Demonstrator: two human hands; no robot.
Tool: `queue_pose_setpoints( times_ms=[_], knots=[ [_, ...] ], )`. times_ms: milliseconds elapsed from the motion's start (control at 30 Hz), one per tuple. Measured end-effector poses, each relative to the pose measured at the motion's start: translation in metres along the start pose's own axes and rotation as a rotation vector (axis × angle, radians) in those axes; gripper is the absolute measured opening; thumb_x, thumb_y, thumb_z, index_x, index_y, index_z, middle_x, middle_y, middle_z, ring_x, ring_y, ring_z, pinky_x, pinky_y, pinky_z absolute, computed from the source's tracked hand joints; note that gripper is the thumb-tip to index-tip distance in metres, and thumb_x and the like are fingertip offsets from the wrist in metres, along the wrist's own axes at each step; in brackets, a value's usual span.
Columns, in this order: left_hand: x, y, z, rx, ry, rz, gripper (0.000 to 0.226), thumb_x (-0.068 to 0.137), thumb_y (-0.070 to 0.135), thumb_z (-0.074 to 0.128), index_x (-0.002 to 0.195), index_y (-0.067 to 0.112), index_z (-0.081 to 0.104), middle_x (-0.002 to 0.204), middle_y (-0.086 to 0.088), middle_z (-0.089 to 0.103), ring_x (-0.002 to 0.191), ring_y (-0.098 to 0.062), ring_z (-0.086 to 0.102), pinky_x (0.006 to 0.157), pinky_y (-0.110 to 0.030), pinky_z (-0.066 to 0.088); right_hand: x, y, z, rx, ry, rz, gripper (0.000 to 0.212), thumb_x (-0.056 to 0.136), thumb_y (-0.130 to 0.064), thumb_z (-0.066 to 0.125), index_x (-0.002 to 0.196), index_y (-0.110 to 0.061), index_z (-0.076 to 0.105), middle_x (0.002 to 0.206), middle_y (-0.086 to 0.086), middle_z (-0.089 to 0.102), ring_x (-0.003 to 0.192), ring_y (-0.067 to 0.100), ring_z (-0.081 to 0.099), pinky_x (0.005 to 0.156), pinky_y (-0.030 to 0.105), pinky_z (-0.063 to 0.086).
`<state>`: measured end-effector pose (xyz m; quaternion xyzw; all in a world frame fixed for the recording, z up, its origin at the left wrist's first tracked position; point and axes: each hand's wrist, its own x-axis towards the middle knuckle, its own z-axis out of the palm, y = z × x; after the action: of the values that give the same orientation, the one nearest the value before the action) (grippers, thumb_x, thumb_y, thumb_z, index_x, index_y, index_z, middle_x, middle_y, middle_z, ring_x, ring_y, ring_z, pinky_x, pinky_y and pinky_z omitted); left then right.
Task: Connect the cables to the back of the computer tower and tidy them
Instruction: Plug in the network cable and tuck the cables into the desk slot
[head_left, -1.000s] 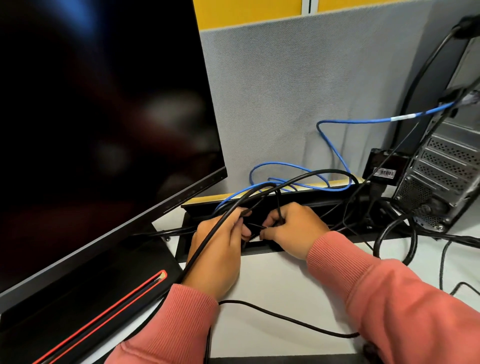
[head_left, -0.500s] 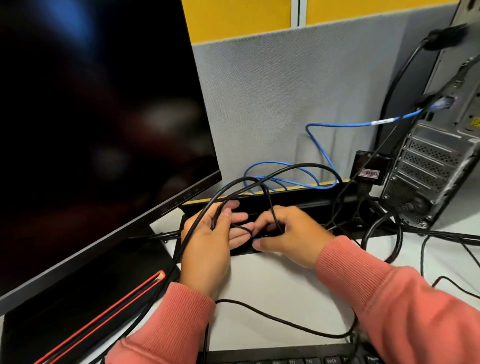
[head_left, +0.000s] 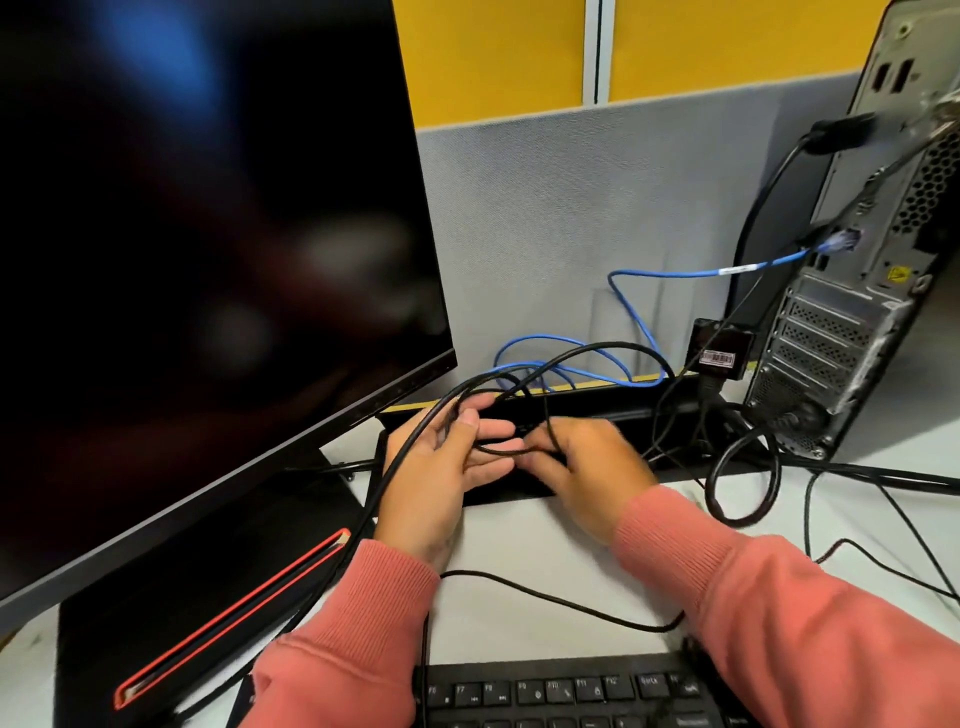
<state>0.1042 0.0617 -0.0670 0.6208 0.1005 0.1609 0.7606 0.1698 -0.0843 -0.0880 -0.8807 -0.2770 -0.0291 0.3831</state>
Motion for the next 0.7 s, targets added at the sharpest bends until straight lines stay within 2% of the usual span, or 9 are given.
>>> queue_pose_setpoints(
  times_ms=[67,133,233,333,400,467,567,600,700],
  knots=[
    [-0.003,0.002,0.001,0.11,-0.089,-0.015,0.02,0.106,0.018,0.051,0.115,0.016,0.07,0.094,-0.007,0.078,0.078,-0.018,0.076,0.065,-0.022,0.058,-0.004,0.0,-0.015,0.012,0.133,-0.002,0.019,0.092,-0.032,0.064,0.077,-0.02,0.063,0.072,-0.006,0.066,0.075,0.019,0.062,0.074,0.039,0.051],
    [-0.005,0.005,0.003,0.231,-0.171,-0.033,0.022,0.104,0.025,0.054,0.107,0.012,0.071,0.09,-0.008,0.076,0.071,-0.016,0.072,0.063,-0.021,0.054,-0.01,-0.004,-0.033,0.067,0.233,-0.015,0.023,0.097,-0.022,0.06,0.075,-0.015,0.061,0.068,-0.005,0.069,0.069,0.012,0.063,0.072,0.034,0.049],
    [-0.007,0.013,0.011,0.332,-0.245,-0.046,0.033,0.105,0.03,0.052,0.099,0.005,0.072,0.078,-0.009,0.071,0.06,-0.016,0.063,0.057,-0.023,0.046,-0.022,-0.017,-0.053,0.141,0.271,-0.021,0.027,0.099,-0.018,0.054,0.073,-0.013,0.058,0.056,0.0,0.066,0.055,0.011,0.06,0.061,0.023,0.046],
    [-0.014,0.027,0.022,0.341,-0.271,-0.069,0.034,0.106,0.03,0.048,0.101,0.006,0.072,0.072,-0.008,0.069,0.052,-0.016,0.058,0.052,-0.023,0.041,-0.027,-0.032,-0.073,0.163,0.298,-0.013,0.027,0.098,-0.021,0.056,0.072,-0.015,0.059,0.052,-0.005,0.058,0.05,0.009,0.052,0.056,0.029,0.044],
    [-0.017,0.037,0.029,0.367,-0.277,-0.099,0.036,0.107,0.029,0.044,0.101,0.006,0.071,0.071,-0.008,0.069,0.05,-0.016,0.058,0.051,-0.024,0.04,-0.025,-0.044,-0.089,0.132,0.255,-0.001,0.029,0.098,-0.023,0.056,0.07,-0.016,0.063,0.052,-0.011,0.056,0.052,0.002,0.049,0.056,0.023,0.035],
    [-0.021,0.053,0.036,0.402,-0.275,-0.125,0.038,0.108,0.029,0.04,0.1,0.007,0.07,0.07,-0.007,0.069,0.049,-0.016,0.058,0.049,-0.024,0.039,-0.026,-0.059,-0.107,0.174,0.147,0.03,0.028,0.099,-0.022,0.057,0.074,-0.015,0.066,0.043,-0.017,0.051,0.044,0.0,0.047,0.048,0.014,0.03],
    [-0.024,0.076,0.039,0.487,-0.207,-0.073,0.027,0.102,0.018,0.047,0.092,0.008,0.07,0.072,-0.01,0.071,0.05,-0.018,0.061,0.05,-0.025,0.04,-0.029,-0.079,-0.132,0.315,0.025,0.102,0.01,0.093,-0.009,0.065,0.084,-0.012,0.069,0.037,-0.014,0.043,0.033,0.005,0.036,0.038,0.015,0.025],
    [-0.025,0.083,0.038,0.524,-0.173,-0.023,0.024,0.099,0.013,0.05,0.086,0.009,0.071,0.073,-0.012,0.072,0.051,-0.02,0.063,0.052,-0.026,0.041,-0.03,-0.085,-0.14,0.343,-0.002,0.125,0.011,0.09,-0.003,0.065,0.086,-0.012,0.071,0.041,-0.013,0.043,0.035,0.005,0.03,0.038,0.021,0.022],
    [-0.028,0.103,0.04,0.581,-0.075,0.129,0.025,0.093,0.006,0.054,0.074,0.009,0.069,0.074,-0.017,0.074,0.057,-0.027,0.069,0.05,-0.024,0.047,-0.038,-0.105,-0.16,0.422,-0.058,0.19,0.026,0.085,0.006,0.053,0.099,-0.003,0.073,0.051,-0.001,0.04,0.04,0.011,0.024,0.049,0.019,0.016]
  ],
)
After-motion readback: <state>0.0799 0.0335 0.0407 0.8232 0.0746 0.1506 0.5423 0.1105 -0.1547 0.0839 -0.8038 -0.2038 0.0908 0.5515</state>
